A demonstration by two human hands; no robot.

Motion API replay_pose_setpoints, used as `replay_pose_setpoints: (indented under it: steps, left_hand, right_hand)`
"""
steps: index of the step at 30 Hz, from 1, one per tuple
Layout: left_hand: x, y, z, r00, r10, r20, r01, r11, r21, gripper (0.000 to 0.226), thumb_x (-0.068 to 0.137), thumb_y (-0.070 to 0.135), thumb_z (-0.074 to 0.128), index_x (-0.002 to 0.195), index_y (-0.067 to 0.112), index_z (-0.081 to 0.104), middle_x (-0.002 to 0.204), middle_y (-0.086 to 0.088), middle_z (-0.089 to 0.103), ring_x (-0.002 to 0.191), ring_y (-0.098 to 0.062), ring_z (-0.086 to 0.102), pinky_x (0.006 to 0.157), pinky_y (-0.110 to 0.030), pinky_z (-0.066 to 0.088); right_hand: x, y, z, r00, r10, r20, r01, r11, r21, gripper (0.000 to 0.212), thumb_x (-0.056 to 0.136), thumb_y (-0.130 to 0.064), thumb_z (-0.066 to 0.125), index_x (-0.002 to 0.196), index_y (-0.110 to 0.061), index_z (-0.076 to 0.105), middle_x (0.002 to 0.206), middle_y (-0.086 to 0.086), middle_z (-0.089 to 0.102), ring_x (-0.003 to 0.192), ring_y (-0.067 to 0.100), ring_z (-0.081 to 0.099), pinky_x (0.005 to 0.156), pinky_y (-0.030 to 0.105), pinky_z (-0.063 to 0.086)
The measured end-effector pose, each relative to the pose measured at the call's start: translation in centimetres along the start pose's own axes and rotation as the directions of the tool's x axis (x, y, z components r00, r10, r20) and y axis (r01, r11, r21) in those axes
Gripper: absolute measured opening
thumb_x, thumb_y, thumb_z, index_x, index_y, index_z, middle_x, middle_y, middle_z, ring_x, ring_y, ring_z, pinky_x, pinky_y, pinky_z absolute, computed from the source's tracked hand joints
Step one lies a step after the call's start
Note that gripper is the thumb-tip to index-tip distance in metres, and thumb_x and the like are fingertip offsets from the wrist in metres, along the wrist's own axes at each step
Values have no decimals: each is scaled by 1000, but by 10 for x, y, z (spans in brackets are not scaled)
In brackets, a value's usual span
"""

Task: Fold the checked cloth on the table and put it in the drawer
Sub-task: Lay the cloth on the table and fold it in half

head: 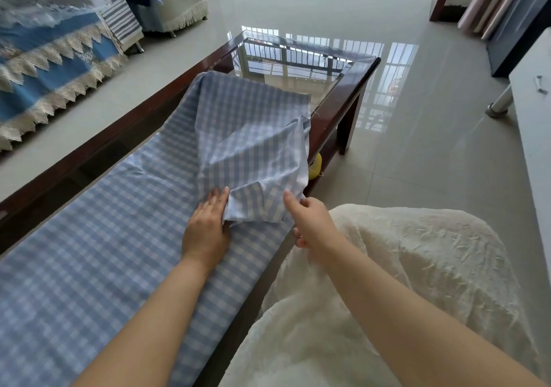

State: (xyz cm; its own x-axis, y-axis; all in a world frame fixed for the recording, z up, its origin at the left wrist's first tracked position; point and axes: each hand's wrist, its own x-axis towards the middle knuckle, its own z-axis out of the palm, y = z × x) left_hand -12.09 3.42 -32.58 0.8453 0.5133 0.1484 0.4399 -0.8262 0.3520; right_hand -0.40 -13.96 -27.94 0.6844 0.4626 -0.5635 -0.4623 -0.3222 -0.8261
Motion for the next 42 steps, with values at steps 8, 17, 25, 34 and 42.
replay_pose_setpoints:
  steps: [8,17,25,34,42]
  left_hand:
    - [0,0,2,1000,-9,1,9,1000,1,58,91,9,53,146,11,33,149,-13,39,138,-28,37,112,-44,34]
    - [-2,7,-3,996,-78,-40,73,993,-93,52,95,19,51,144,7,37,148,-9,42,135,-25,41,110,-41,37]
    - [-1,8,-3,992,-126,-21,123,986,-108,56,96,19,51,147,10,31,151,-4,38,138,-20,37,113,-37,32]
    - [-1,8,-3,996,-86,0,86,995,-44,57,94,16,52,146,8,31,152,-7,34,141,-21,32,115,-32,25]
    - [-1,9,-4,997,-74,4,74,997,-35,55,95,20,51,145,8,33,151,-7,36,140,-23,34,115,-34,26]
  right_hand:
    - [2,11,13,910,-375,-177,374,927,-44,19,97,-17,46,89,-15,63,83,6,66,80,21,67,77,37,58]
    - [24,-18,48,732,-681,-1,680,731,57,37,88,5,55,114,-20,47,112,-8,61,111,6,59,101,30,47]
    - [58,-30,57,517,-851,91,728,381,-570,15,89,-7,56,100,-6,66,103,7,67,86,27,64,70,42,55]
    - [69,-25,48,719,-695,0,358,370,-857,22,86,-3,53,108,-5,51,114,12,50,106,29,47,70,35,44]
    - [78,-21,22,694,-677,246,372,45,-927,24,87,2,54,110,-3,59,112,11,56,105,28,52,67,32,43]
